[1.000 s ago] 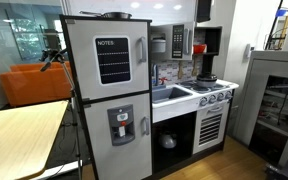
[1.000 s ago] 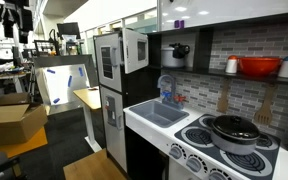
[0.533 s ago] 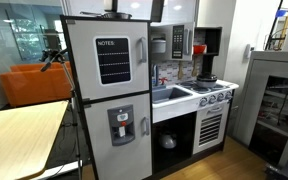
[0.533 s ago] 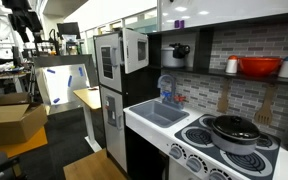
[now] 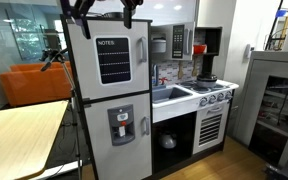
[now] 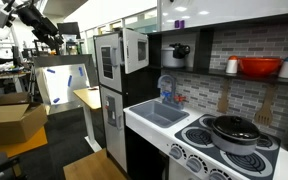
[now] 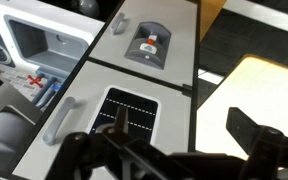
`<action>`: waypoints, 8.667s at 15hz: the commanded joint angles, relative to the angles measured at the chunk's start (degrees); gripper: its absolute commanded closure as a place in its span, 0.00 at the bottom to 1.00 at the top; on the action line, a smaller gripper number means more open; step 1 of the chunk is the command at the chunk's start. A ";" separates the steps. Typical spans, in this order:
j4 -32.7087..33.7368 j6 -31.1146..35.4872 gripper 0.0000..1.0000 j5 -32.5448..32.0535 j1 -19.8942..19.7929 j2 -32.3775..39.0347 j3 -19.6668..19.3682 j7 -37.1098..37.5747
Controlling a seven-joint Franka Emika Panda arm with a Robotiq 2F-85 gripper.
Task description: Open the freezer
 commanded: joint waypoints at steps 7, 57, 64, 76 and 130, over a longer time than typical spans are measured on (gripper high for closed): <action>9.01 -13.87 0.00 -39.71 -9.15 9.62 9.25 34.18; 15.25 -44.35 0.00 -53.14 13.51 32.33 -9.06 76.95; 16.96 -45.94 0.00 -59.80 13.50 36.67 -11.21 82.38; 17.50 -47.54 0.00 -64.38 13.04 39.41 -13.29 85.66; 19.60 -69.41 0.00 -42.44 20.42 38.15 -8.46 84.38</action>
